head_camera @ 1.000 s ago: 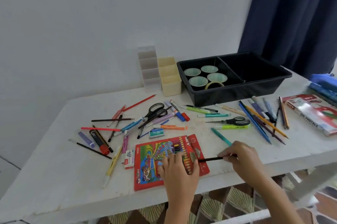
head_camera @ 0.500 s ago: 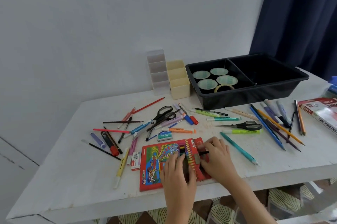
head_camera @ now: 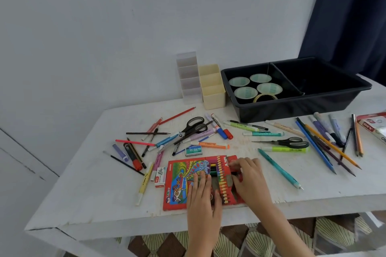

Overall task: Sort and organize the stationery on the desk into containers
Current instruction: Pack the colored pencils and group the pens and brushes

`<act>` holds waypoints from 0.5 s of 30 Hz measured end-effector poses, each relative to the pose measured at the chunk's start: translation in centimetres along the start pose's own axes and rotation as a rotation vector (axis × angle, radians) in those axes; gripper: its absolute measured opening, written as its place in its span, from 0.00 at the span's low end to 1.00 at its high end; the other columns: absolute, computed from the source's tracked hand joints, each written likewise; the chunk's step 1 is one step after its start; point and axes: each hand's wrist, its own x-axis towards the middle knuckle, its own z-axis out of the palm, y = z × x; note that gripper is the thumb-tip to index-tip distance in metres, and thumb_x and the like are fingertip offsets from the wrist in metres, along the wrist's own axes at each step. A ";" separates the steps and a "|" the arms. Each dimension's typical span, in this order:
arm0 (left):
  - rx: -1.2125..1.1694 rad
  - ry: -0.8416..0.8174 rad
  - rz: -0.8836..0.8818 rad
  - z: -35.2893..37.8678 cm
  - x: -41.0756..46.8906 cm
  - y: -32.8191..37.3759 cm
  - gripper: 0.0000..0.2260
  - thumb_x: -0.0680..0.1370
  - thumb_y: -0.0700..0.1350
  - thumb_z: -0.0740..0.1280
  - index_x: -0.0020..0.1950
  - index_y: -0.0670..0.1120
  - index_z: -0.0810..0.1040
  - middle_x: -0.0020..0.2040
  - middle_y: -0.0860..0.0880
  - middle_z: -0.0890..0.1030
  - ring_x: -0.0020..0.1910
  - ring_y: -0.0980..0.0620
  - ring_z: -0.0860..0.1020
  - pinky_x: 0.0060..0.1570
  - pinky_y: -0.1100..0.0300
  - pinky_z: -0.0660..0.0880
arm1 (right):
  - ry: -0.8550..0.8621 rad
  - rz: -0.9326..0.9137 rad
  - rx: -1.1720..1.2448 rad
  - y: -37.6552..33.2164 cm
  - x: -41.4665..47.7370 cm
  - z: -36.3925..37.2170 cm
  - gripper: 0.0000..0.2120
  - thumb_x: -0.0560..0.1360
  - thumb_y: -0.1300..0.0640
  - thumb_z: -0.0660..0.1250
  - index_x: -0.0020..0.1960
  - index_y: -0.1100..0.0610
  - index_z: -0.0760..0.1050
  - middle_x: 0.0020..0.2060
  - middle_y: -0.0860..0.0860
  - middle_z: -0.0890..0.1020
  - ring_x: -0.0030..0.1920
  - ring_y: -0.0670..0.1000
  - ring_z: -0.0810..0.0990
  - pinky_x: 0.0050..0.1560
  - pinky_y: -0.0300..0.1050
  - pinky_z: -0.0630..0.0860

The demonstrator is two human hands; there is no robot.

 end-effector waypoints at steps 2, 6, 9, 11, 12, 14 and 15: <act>0.013 -0.022 -0.015 -0.2 0.0 0.0 0.45 0.67 0.73 0.28 0.76 0.52 0.56 0.75 0.59 0.49 0.72 0.65 0.38 0.67 0.72 0.30 | 0.059 -0.021 -0.081 0.7 -0.6 0.1 0.14 0.69 0.60 0.72 0.54 0.56 0.77 0.48 0.50 0.77 0.49 0.47 0.66 0.47 0.40 0.67; 0.030 -0.037 -0.017 0.0 0.1 0.0 0.44 0.68 0.72 0.29 0.76 0.52 0.55 0.75 0.58 0.50 0.72 0.65 0.37 0.67 0.72 0.30 | 0.075 -0.006 -0.035 1.0 -1.0 0.0 0.10 0.72 0.63 0.69 0.53 0.57 0.78 0.47 0.50 0.77 0.48 0.47 0.68 0.47 0.38 0.67; 0.046 -0.071 -0.021 -0.6 0.1 0.2 0.42 0.68 0.71 0.30 0.76 0.54 0.54 0.74 0.61 0.47 0.72 0.66 0.38 0.66 0.73 0.29 | 0.081 0.000 0.036 0.8 -0.3 -0.1 0.09 0.71 0.65 0.70 0.50 0.57 0.79 0.43 0.48 0.78 0.47 0.49 0.73 0.45 0.39 0.69; 0.050 -0.088 -0.031 -0.9 0.1 0.4 0.40 0.69 0.70 0.31 0.76 0.54 0.54 0.73 0.63 0.46 0.72 0.65 0.38 0.65 0.74 0.29 | 0.050 0.011 0.076 0.5 0.0 -0.5 0.09 0.71 0.65 0.71 0.49 0.57 0.79 0.39 0.41 0.75 0.46 0.51 0.76 0.44 0.39 0.71; 0.050 -0.089 -0.031 -1.0 0.2 0.5 0.40 0.69 0.70 0.32 0.76 0.54 0.54 0.73 0.63 0.46 0.72 0.65 0.38 0.65 0.74 0.28 | 0.040 0.012 0.094 0.3 0.0 -0.7 0.09 0.71 0.65 0.71 0.49 0.57 0.79 0.37 0.38 0.72 0.45 0.51 0.77 0.43 0.39 0.71; 0.052 -0.093 -0.032 -1.2 0.1 0.8 0.40 0.68 0.69 0.32 0.76 0.54 0.54 0.72 0.64 0.46 0.73 0.64 0.38 0.64 0.74 0.28 | 0.039 0.007 0.109 0.1 0.0 -0.9 0.10 0.72 0.65 0.70 0.52 0.56 0.80 0.36 0.35 0.69 0.43 0.50 0.78 0.41 0.37 0.70; 0.052 -0.099 -0.037 -1.3 0.1 1.0 0.40 0.68 0.68 0.32 0.76 0.54 0.53 0.72 0.64 0.46 0.72 0.65 0.38 0.63 0.74 0.27 | 0.041 0.010 0.111 0.0 -0.1 -1.0 0.10 0.73 0.64 0.69 0.53 0.56 0.80 0.36 0.36 0.69 0.42 0.48 0.77 0.40 0.35 0.69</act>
